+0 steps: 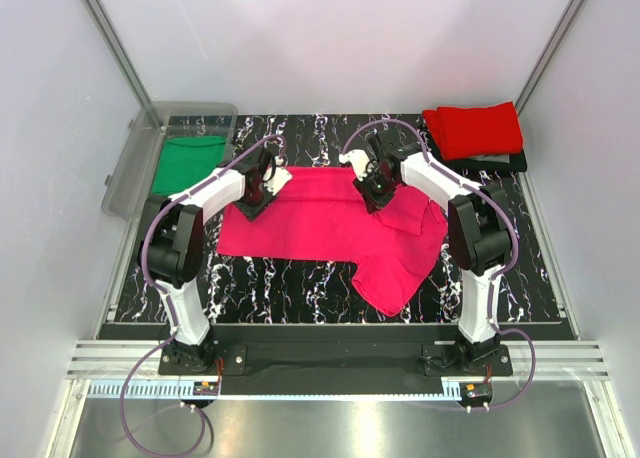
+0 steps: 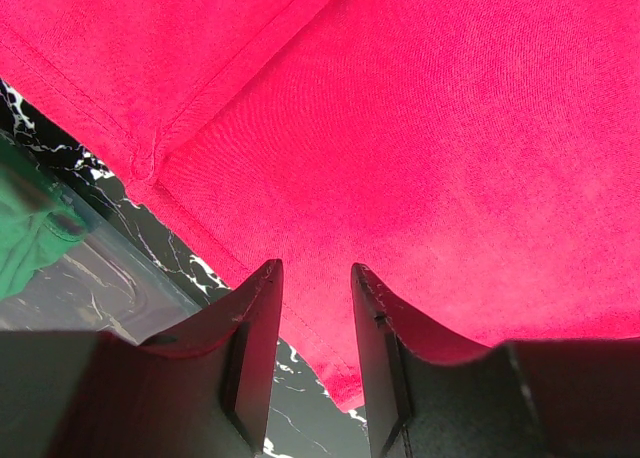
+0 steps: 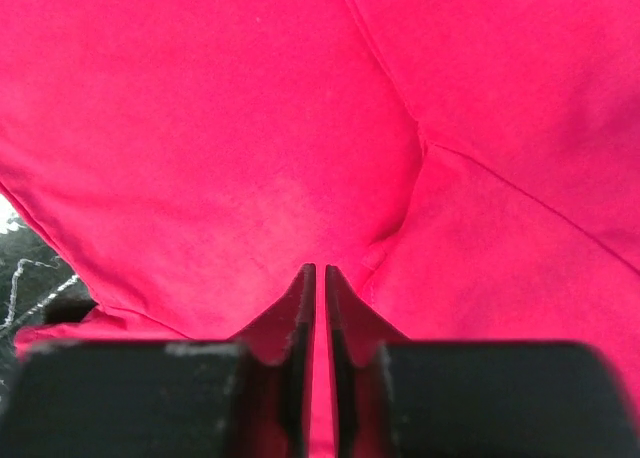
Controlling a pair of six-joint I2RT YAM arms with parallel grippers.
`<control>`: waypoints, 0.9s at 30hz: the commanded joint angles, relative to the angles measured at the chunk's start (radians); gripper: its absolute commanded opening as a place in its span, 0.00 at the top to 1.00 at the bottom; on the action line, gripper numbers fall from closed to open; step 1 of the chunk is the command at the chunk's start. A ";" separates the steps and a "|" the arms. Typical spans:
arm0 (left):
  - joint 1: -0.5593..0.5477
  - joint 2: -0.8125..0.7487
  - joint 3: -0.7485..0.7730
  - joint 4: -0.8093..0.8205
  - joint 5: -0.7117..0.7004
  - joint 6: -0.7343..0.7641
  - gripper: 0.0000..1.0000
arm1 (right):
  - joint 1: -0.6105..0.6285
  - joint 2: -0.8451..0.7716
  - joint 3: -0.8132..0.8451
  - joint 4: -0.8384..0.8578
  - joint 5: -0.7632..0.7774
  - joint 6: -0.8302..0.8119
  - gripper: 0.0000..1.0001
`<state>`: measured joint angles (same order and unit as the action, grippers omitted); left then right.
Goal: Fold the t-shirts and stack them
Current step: Fold the tshirt
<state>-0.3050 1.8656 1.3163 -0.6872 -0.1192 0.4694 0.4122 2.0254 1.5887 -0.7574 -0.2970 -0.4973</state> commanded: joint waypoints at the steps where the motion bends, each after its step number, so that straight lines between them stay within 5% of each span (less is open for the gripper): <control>1: 0.006 -0.016 0.044 0.017 -0.007 -0.011 0.61 | 0.011 -0.018 0.001 -0.002 0.048 -0.004 0.81; 27: 0.006 0.007 0.051 0.014 -0.013 -0.009 0.62 | 0.013 0.055 -0.010 0.018 0.113 -0.027 0.74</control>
<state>-0.3050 1.8694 1.3331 -0.6868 -0.1207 0.4694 0.4133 2.0663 1.5658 -0.7525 -0.1982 -0.5144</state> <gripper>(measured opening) 0.387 0.241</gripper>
